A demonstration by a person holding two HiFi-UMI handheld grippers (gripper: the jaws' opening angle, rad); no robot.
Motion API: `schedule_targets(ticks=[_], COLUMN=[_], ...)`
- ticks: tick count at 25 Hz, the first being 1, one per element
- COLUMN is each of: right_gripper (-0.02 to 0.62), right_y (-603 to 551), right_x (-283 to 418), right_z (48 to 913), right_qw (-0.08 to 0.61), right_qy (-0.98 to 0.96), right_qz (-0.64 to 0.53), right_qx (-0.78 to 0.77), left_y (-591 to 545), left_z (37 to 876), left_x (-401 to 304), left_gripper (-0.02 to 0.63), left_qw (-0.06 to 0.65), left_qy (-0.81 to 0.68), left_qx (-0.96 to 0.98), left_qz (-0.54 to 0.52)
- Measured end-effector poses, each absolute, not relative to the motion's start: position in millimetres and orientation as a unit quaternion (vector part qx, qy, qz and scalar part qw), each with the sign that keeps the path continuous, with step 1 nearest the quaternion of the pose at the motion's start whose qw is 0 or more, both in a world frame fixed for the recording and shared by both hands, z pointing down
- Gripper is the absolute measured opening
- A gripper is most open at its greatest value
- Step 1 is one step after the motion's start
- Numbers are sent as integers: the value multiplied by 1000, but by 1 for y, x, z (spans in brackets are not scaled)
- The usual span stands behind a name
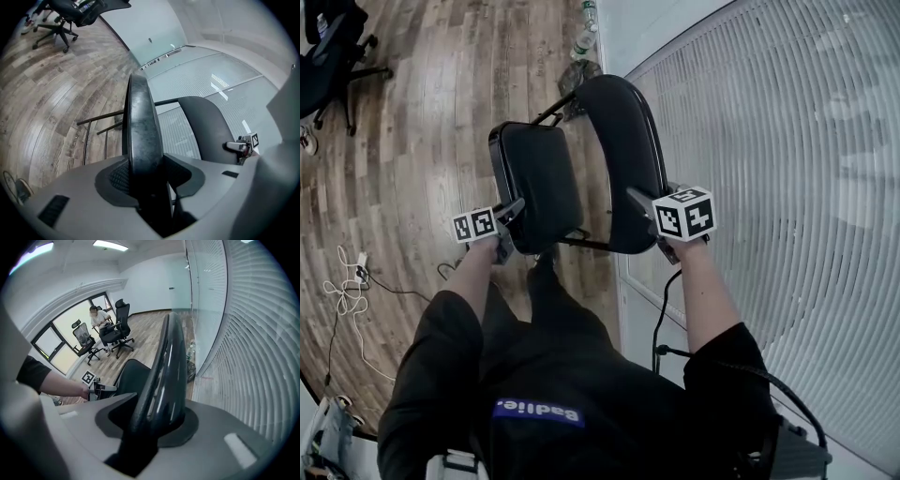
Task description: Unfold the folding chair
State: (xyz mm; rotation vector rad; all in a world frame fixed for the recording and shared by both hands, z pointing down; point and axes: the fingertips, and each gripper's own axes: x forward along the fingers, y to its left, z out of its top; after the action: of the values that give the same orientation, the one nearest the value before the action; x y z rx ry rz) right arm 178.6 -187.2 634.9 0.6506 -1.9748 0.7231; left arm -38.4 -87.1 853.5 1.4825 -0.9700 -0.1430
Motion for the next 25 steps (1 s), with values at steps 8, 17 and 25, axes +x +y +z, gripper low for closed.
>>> schedule_targets(ticks=[8, 17, 25], right_gripper=[121, 120, 118], right_y=[-182, -183, -183], right_x=[180, 172, 165], right_z=[644, 665, 678], right_qw=[445, 434, 424], right_qy=[-803, -806, -810], right_qz=[303, 313, 323], right_qx=[255, 252, 247], left_y=[-68, -55, -42], left_z=[876, 907, 933], left_x=[-62, -92, -119], left_gripper=[172, 178, 186], left_qw=[639, 637, 642], left_qy=[-421, -408, -396], left_qx=[641, 648, 646], left_qz=[-66, -92, -116])
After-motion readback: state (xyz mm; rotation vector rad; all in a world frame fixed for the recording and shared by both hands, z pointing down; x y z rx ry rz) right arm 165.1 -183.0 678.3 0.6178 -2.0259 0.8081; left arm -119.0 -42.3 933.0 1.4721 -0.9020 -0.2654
